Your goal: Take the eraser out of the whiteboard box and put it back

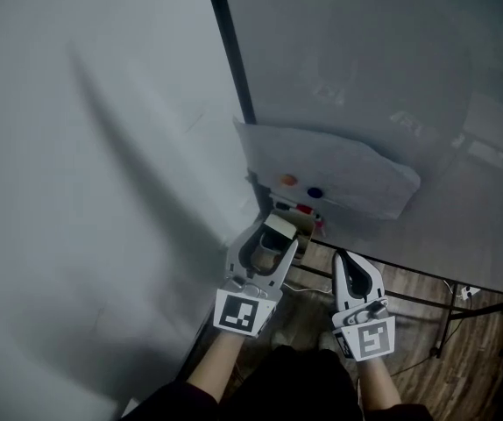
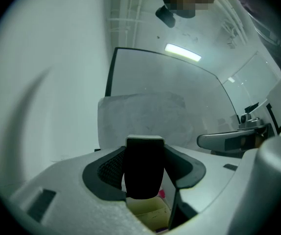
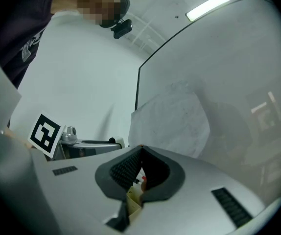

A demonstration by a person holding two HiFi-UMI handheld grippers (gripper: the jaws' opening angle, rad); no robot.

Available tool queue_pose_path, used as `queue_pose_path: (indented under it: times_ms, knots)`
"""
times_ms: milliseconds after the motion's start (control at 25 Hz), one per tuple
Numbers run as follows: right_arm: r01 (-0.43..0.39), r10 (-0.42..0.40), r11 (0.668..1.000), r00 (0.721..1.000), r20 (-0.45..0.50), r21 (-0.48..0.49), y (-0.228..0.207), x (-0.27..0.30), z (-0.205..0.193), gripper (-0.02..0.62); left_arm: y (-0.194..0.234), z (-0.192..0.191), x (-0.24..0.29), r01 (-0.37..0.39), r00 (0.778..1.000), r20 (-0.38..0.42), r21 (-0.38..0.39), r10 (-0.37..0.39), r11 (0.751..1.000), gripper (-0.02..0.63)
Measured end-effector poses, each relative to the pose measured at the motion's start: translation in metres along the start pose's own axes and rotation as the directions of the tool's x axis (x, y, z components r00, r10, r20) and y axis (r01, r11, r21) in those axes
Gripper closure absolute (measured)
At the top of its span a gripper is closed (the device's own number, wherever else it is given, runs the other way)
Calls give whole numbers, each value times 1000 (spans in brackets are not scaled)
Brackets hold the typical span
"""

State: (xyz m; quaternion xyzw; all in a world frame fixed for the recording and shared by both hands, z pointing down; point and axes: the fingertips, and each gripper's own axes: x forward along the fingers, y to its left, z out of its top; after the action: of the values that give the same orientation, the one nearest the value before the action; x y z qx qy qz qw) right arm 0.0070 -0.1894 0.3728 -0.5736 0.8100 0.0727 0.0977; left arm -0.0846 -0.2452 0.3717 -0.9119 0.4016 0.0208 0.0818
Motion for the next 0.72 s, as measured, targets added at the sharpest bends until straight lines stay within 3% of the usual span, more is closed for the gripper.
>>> queue_pose_path:
  times_ms: [160,720]
  knots:
    - [35,-36,999,999,-16,-17,4,5,-4,592,10,-6,3,18,1000,2,-21,-18,1000,380]
    - [25,-26,1000,997,-74,-14,-3,9,-19,592,21,-47,28,-7,999,-39,-52,5,999,380]
